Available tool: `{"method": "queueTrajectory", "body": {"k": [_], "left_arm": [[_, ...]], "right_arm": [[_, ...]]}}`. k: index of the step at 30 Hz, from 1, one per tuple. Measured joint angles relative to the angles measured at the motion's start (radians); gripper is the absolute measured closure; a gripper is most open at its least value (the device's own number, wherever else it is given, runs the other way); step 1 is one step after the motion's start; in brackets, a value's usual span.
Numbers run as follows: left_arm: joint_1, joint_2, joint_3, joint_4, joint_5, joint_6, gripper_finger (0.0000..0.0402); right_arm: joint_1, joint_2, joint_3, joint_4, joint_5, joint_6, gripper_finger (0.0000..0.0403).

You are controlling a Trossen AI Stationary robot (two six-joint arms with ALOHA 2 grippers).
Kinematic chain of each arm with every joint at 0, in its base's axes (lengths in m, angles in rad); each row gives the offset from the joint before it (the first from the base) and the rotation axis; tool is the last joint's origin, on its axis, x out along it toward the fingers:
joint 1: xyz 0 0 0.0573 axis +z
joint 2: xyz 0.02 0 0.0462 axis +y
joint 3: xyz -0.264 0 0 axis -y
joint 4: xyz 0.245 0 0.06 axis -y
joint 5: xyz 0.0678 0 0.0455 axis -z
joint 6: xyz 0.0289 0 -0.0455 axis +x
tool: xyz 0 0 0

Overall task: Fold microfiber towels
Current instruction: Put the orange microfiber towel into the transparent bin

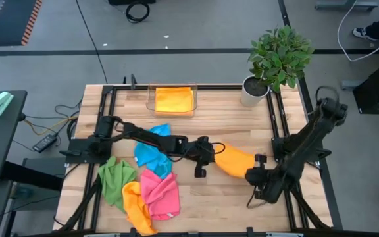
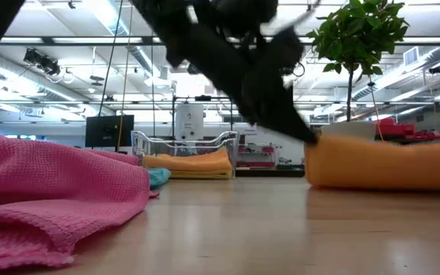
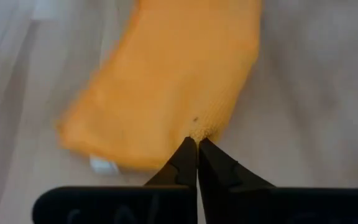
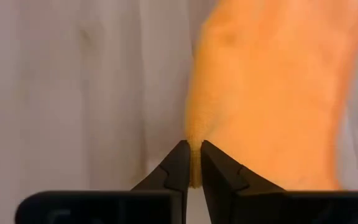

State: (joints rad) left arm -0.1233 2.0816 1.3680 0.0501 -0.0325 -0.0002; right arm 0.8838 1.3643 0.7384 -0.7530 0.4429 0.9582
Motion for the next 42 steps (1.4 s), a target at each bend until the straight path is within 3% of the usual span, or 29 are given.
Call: {"method": "queueTrajectory", "body": {"k": [6,11,18,25,31,36,42], "left_arm": [[-0.022,-0.172,-0.001,-0.202,-0.008,-0.132,0.0395],[-0.037,-0.358,0.000,-0.463,-0.141,-0.234,0.0395],[0.004,-0.604,0.001,-0.813,-0.346,-0.332,0.0395],[0.167,-0.711,-0.007,-1.017,-0.378,-0.303,0.0395],[0.324,-0.726,-0.062,-1.017,-0.371,-0.219,0.0395],[0.519,-0.726,-0.157,-0.858,-0.369,-0.147,0.0395],[0.722,-0.658,-0.223,-0.704,-0.175,-0.117,0.0395]], "right_arm": [[-0.203,-0.215,0.076,-0.031,-0.131,-0.140,0.0360],[-0.436,-0.285,0.170,-0.023,-0.229,-0.310,0.0360],[-0.775,-0.108,0.398,0.078,-0.316,-0.598,0.0360],[-1.038,0.177,0.660,0.094,-0.480,-0.738,0.0360],[-1.174,0.364,0.819,0.080,-0.523,-0.834,0.0360],[-1.297,0.449,0.902,0.068,-0.519,-0.951,0.0360],[-1.432,0.562,0.984,0.095,-0.592,-1.068,0.0360]]}}
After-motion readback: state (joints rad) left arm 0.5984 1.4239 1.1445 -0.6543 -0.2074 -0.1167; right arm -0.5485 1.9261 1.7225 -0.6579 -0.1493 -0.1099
